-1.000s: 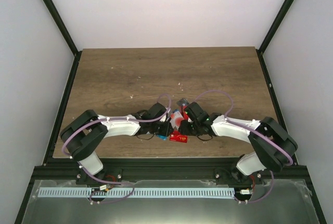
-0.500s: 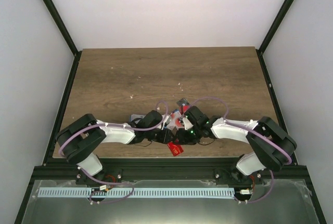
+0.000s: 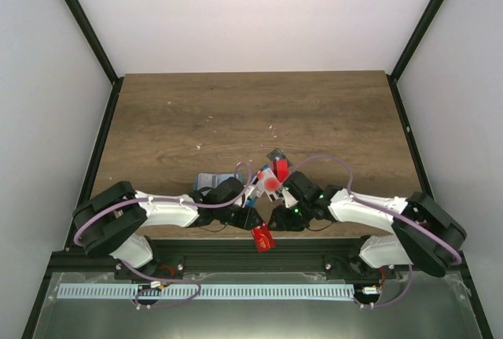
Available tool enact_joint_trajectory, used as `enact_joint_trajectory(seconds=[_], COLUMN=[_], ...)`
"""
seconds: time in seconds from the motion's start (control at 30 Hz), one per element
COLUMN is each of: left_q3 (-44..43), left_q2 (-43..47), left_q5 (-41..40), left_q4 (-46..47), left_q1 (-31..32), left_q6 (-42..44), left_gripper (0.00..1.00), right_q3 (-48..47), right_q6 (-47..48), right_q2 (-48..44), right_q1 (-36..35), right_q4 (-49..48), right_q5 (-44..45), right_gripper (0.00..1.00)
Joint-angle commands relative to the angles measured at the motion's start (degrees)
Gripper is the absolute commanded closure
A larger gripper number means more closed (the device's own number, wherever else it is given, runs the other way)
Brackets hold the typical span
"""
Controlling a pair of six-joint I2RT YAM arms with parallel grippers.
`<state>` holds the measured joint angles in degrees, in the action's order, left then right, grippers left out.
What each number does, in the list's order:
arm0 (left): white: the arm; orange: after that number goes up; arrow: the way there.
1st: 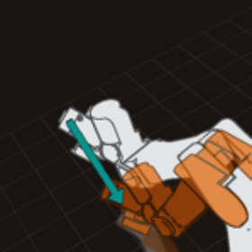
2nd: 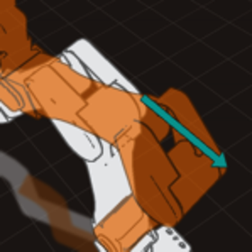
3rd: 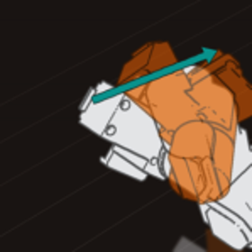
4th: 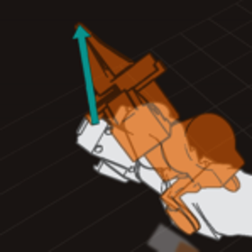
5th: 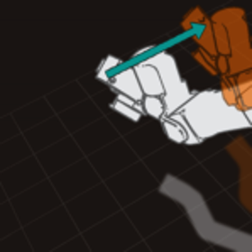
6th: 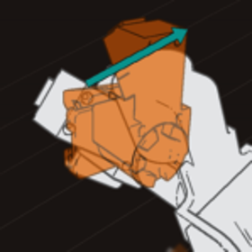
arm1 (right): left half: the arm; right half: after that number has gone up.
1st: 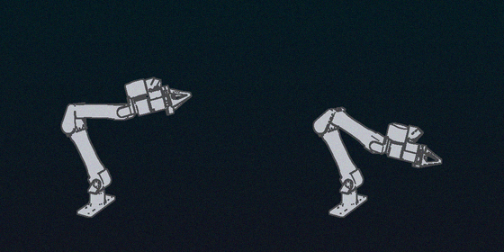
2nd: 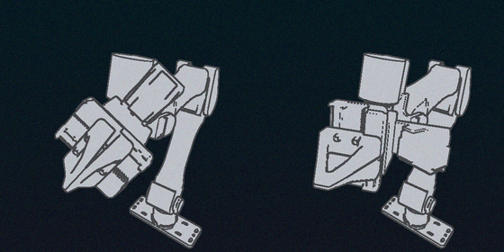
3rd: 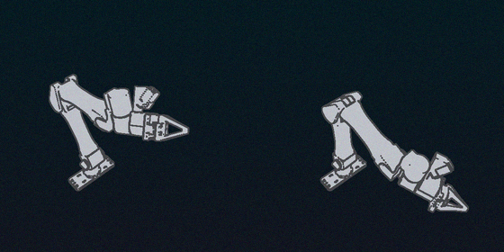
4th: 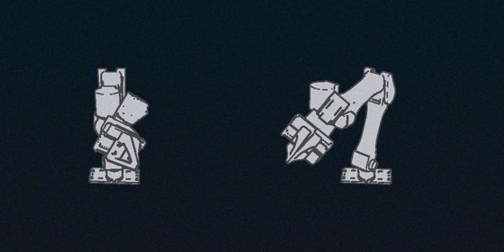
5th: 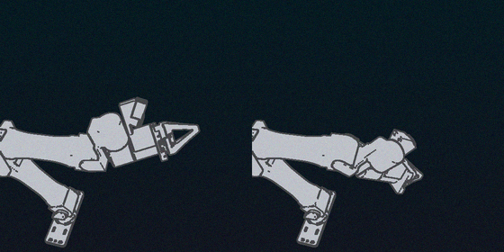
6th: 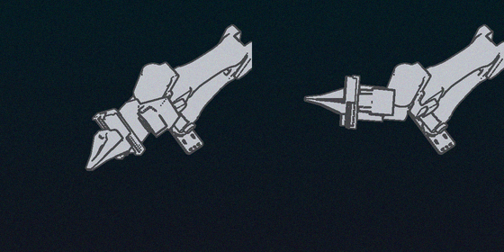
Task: Put the credit cards into the card holder
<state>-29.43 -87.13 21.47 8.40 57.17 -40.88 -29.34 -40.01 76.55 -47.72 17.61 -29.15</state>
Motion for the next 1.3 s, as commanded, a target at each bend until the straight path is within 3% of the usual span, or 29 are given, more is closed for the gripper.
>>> enact_joint_trajectory(seconds=[0.0,0.2,0.47,0.93,1.27], left_q3=[-2.7,-1.9,1.0,4.3,4.3], left_q2=[2.3,7.2,14.3,7.6,3.3], left_q5=[-2.4,-2.9,0.0,3.5,4.3], left_q4=[-6.0,-10.9,-14.9,-5.7,-2.6], left_q1=[0.2,0.2,0.4,2.3,2.8], left_q6=[2.1,2.7,3.1,1.2,1.2], left_gripper=[0.69,0.7,0.7,0.72,0.74], right_q3=[1.3,7.2,8.8,15.8,19.7], right_q6=[-3.2,-6.5,-10.7,-20.3,-23.4], right_q2=[-5.3,-9.5,-7.7,-4.1,-1.5], right_q1=[-0.3,-0.9,-2.4,-4.4,-4.7], right_q4=[6.9,4.8,-2.5,-21.3,-32.6], right_q5=[3.6,-4.1,-5.2,-2.4,-1.9], right_gripper=[0.53,0.54,0.54,0.55,0.68])
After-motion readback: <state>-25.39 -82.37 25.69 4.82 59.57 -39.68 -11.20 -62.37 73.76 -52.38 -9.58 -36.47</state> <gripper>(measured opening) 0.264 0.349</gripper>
